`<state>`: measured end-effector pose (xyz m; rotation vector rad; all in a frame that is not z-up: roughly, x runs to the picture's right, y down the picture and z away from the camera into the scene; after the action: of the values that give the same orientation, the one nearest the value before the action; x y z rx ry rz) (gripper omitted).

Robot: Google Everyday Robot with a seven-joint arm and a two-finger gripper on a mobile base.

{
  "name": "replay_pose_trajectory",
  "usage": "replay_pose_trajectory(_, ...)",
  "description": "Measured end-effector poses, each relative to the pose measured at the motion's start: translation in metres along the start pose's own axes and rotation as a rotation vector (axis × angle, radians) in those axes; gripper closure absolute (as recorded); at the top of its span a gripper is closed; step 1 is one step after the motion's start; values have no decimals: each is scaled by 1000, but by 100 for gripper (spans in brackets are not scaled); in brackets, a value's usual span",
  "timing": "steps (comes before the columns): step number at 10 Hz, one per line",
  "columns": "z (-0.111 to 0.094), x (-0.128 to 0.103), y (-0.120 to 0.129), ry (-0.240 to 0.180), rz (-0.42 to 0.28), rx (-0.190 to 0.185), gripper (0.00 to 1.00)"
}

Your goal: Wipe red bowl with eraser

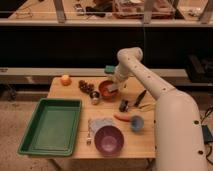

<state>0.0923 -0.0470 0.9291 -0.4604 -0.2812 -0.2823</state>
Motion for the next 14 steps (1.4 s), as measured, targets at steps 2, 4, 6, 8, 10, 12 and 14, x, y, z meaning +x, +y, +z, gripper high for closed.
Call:
replay_pose_trajectory(2,-3,2,-13,1,19,14,100)
replay_pose_trajectory(4,1,-13,-29,-1,2,19,100)
replay_pose_trajectory(6,10,-37,-44,-2,-24,16,100)
replay_pose_trajectory(8,23,-62,-57,-3,-58,5,100)
replay_pose_trajectory(10,31,-74,-58,-7,-97,-10,100)
replay_pose_trajectory(12,31,-79,-49,-11,-122,-18,100)
replay_pose_trajectory(14,24,-69,-31,-7,-115,-16,100)
